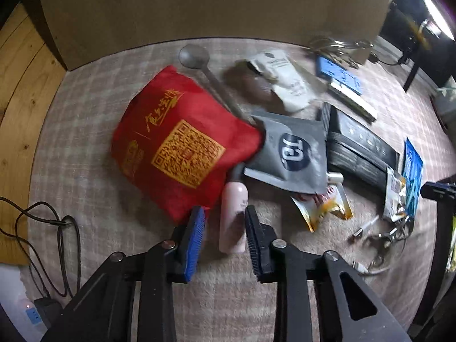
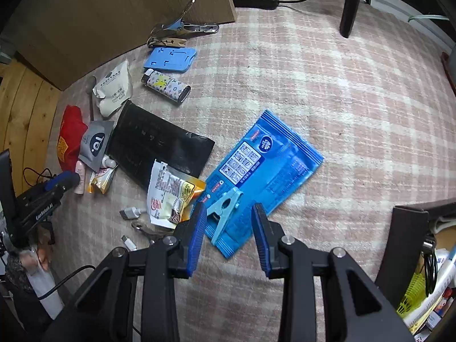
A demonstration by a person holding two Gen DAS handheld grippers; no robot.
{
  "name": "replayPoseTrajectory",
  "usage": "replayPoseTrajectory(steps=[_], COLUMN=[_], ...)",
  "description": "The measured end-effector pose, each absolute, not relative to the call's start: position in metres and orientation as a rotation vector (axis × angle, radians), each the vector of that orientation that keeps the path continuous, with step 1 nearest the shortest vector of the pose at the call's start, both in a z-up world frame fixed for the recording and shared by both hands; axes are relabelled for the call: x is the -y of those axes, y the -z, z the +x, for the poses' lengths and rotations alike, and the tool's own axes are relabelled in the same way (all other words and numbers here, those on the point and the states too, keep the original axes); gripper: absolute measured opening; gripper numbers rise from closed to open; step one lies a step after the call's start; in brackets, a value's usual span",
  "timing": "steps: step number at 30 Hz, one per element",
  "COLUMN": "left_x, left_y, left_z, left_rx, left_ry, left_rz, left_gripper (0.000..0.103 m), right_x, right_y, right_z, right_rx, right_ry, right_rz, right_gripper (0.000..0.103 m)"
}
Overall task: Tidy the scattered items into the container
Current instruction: 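Move both grippers back toward the scattered items on the rug, then grasp the pink bottle with the left gripper while the right gripper grasps the blue clothespin, then carry the pink bottle and blue clothespin over the black tray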
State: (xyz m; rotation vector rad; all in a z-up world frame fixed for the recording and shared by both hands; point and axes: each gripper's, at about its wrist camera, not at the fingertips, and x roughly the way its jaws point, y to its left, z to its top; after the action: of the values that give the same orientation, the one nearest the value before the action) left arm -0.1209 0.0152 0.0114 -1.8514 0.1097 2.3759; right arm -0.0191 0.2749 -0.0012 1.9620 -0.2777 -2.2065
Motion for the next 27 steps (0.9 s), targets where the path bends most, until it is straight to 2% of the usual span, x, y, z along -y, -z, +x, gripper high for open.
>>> replayPoseTrajectory(steps=[7,13,15,19,23,27], left_x=[-0.030,-0.030,-0.031,-0.033,-0.008,0.001], left_y=[0.006,0.005,0.006,0.007,-0.002,-0.008], left_z=[-0.128,-0.123,-0.121,-0.117,-0.097,-0.093], left_rx=[-0.167,-0.165,-0.158,-0.154,-0.121,-0.089], left_ry=[-2.338,-2.346,-2.347,-2.355,-2.349,-2.337], left_rz=[-1.885,-1.866,-1.866,-1.857,-1.853,-1.854], left_gripper=[0.025,0.019,0.019,0.019,0.019,0.019], right_x=[-0.270,-0.266,-0.260,-0.249,-0.245,-0.253], right_y=[0.004,0.010,0.015,0.022,0.020,0.015], right_z=[-0.026,-0.032,-0.035,-0.036,-0.031,-0.026], right_rx=[0.246,0.227,0.209,0.107,0.038,0.079], right_ry=[2.203,2.198,2.196,2.199,2.201,2.210], right_rz=[1.976,2.002,2.016,2.032,2.014,1.993], right_gripper=[0.031,0.030,0.028,0.018,0.017,0.017])
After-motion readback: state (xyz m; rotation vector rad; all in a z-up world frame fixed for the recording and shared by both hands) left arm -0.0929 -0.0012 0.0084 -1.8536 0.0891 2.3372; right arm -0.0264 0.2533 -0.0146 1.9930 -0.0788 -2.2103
